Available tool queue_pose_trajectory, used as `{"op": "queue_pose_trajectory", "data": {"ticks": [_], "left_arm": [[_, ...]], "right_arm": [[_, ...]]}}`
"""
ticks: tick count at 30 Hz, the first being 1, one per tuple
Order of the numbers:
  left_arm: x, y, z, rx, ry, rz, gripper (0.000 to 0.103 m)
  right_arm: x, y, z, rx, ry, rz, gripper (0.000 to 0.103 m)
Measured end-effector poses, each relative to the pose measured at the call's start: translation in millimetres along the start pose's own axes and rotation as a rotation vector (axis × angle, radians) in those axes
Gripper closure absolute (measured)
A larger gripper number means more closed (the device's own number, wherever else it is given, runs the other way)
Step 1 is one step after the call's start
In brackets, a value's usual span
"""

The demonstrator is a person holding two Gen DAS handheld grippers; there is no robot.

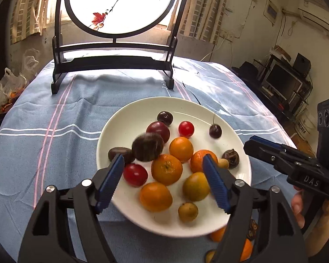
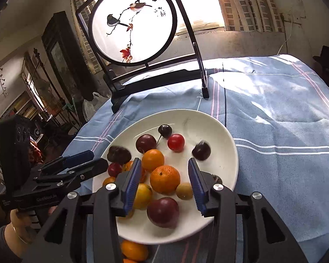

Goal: Organize fruits
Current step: 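Lower the mangosteen and plum onto the plate and open both grippers, then grasp a yellow tomato with the left gripper while the right gripper grasps a mangosteen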

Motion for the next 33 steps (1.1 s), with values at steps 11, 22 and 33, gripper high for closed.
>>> {"op": "queue_pose_trajectory", "data": {"ticks": [11,22,33], "left_arm": [[-89,47,137,0.304,-0.025,0.052,0.031],[-67,76,170,0.308,-0.090,0.024,0.068],[-92,70,164,0.267,-0.051,0.081,0.080]], "right_arm": [[-85,-8,111,-0.004,0.032,0.049,0.051],[-88,2,122,0.065,0.016,0.015,0.050],[-72,-5,127,0.012,-0.092,0.042,0.050]]}}
Point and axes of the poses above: each gripper's, at about its wrist camera, not at the fingertips, and x roughly the way its jaws point, y to its right, z to its underside, the point moved 5 cm from there along x, roughly the way its jaws point, and after that the axes turned 15 degrees about -z, right-handed, at the moved point
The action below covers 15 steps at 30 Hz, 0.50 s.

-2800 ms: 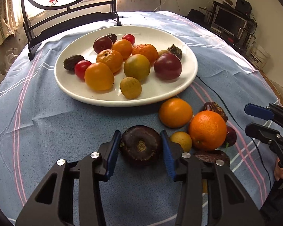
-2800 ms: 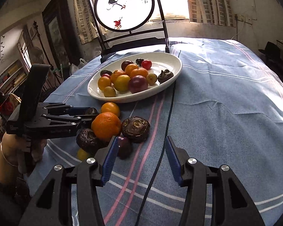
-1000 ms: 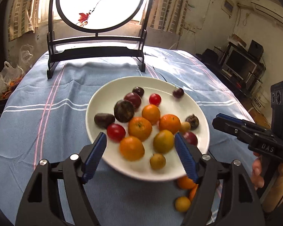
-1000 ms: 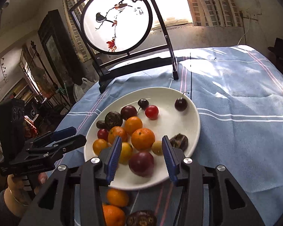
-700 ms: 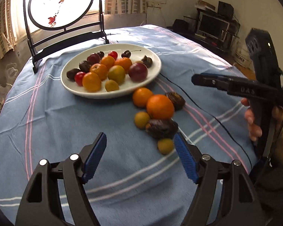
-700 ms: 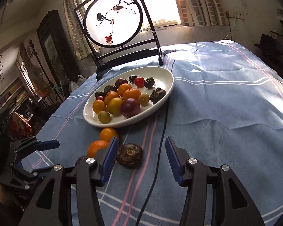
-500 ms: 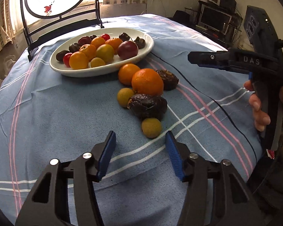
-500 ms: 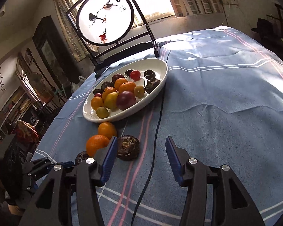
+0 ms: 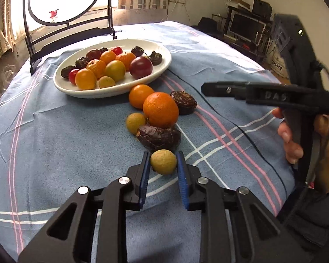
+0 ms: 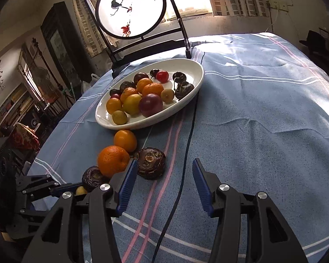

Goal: Organize fruits
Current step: 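Grasp a yellow tomato with the left gripper while the right gripper grasps a mangosteen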

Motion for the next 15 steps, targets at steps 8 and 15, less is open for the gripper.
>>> {"op": "queue_pose_trajectory", "data": {"ticks": [8,15], "left_arm": [[-43,-42,6,-0.102,0.070,-0.005,0.080],[-38,-49,11,-0.130,0.059,0.005,0.080]], "right_arm": [[31,-18,-1,-0.201,-0.169,0.085,0.051],[60,-23,-4,-0.206,-0.245,0.090,0.061]]}}
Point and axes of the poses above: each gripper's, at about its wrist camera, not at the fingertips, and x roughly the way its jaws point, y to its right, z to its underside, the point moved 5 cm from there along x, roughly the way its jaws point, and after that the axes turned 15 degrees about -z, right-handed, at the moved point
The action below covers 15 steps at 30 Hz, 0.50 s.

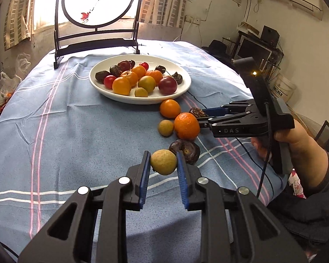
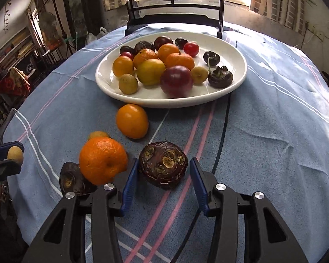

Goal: Organize fruits
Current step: 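Grasp a yellow tomato with the left gripper while the right gripper grasps a mangosteen, then place the yellow tomato and mangosteen on the plate and open both grippers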

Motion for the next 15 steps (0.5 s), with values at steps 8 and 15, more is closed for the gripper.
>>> {"op": "queue_pose_trajectory", "data": {"ticks": [8,15], "left_arm": [[3,-5,-12,-0.019,0.014,0.014,0.080],[29,-10,-68,-0.010,0.040,0.024,0.080]], "right_arm": [[-34,-7,-4,0.001,0.121,0.025,0.061],[-64,9,-50,0.024,0.222,0.022,0.061]]}}
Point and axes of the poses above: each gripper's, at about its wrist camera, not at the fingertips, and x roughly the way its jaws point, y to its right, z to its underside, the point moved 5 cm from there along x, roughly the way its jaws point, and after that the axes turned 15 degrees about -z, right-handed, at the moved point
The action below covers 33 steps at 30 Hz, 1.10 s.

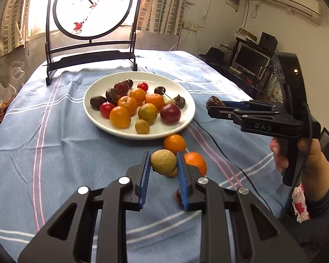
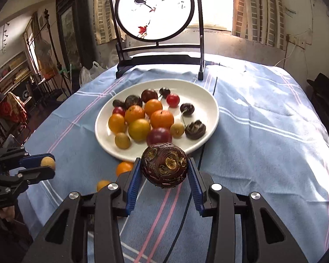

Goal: Organize fruits
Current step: 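Place the yellow tomato and mangosteen on the plate and open both grippers, then grasp a mangosteen with the left gripper while the right gripper grasps a large orange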

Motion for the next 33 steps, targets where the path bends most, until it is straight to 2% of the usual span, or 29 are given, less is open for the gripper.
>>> {"op": "queue_pose_trajectory", "data": {"ticks": [2,6,9,11,12,13,14,15,18,21,26,28,30,33], "left_arm": [[16,-3,-24,-0.012,0.000,0.013,0.080],[59,-6,-66,-0.025,-0.005,-0.031,0.080],[97,-12,-86,-0.055,-0.030,-0.066,0.079],[114,-20,-92,-0.091,-0.035,-0.078,0.065],[117,-23,-92,-0.112,-0.037,-0.084,0.050],[117,-27,-92,-0.126,-0.030,-0.096,0.041],[112,-29,-90,-0.137,-0.020,-0.092,0.040],[106,-30,-87,-0.135,-0.010,-0.077,0.039],[83,-23,-68,-0.079,0.003,-0.093,0.038],[56,-10,-34,-0.009,-0.024,-0.079,0.037],[16,30,33,0.164,-0.049,-0.048,0.033],[9,47,52,0.235,-0.049,-0.055,0.027],[10,59,61,0.279,-0.043,-0.075,0.026],[23,67,66,0.276,-0.084,-0.071,0.026]], "right_arm": [[5,3,-22,-0.003,0.016,-0.005,0.061],[38,17,-63,0.012,0.018,-0.001,0.061],[69,30,-80,0.027,0.001,-0.005,0.061],[84,39,-81,0.049,0.011,-0.004,0.057],[86,43,-80,0.061,0.024,0.014,0.052],[85,46,-78,0.083,0.041,0.015,0.051],[82,47,-74,0.105,0.050,0.000,0.050],[77,46,-70,0.115,0.055,-0.021,0.050],[53,36,-54,0.101,0.076,-0.027,0.048],[24,26,-24,0.110,0.081,-0.056,0.045],[-14,10,35,0.082,0.063,0.016,0.045],[-27,4,55,0.060,0.052,0.042,0.045],[-38,1,69,0.068,0.062,0.039,0.045],[-49,3,82,0.106,0.066,0.042,0.045]]}}
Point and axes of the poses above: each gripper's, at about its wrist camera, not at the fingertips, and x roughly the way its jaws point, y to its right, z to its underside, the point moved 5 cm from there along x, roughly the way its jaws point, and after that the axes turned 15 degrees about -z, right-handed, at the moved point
